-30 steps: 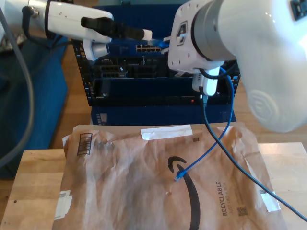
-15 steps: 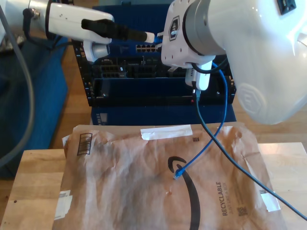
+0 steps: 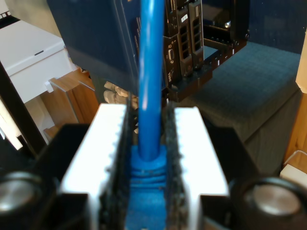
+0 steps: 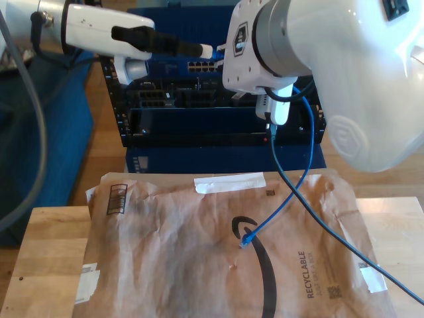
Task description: Grab the cable and plug it in
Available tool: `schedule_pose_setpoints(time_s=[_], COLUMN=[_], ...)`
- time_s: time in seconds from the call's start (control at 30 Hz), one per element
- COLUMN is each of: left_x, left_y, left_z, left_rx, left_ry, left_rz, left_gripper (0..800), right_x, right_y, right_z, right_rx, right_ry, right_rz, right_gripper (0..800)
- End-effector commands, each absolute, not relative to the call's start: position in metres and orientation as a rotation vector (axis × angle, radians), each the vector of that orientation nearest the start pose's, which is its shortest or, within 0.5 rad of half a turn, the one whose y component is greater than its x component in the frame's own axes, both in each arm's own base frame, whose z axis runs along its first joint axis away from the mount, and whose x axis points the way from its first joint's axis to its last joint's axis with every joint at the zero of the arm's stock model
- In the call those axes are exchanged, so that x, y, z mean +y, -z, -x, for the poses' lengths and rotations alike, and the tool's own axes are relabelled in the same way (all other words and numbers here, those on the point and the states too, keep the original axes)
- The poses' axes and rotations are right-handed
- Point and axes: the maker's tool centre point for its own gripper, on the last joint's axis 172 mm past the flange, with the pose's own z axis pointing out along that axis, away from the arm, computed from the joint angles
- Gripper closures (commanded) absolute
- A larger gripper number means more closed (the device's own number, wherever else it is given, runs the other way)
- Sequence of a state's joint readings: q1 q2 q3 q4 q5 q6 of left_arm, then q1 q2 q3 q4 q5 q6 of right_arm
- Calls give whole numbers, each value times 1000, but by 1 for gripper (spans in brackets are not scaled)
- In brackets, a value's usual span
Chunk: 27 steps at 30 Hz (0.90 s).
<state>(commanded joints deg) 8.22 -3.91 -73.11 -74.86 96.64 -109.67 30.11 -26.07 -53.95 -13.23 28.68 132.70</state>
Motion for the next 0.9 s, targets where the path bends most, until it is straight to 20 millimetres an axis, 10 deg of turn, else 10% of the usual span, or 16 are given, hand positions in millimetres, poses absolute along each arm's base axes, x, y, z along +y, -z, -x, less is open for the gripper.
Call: schedule_pose_setpoints(time_s=[0.33, 0.9], left_x=[-200, -196], left_y=[-461, -457], left_z=[-447, -446], left_rx=[1888, 1612], left_ry=[1453, 1229], left_rz=[-1020, -1293], left_gripper=[516, 262], right_x=[254, 243], right_y=[-457, -448], right_z=[-467, -463], right_rx=[1652, 1743], right_ry=[393, 393], right_rz=[1539, 1594], right_gripper=[781, 798])
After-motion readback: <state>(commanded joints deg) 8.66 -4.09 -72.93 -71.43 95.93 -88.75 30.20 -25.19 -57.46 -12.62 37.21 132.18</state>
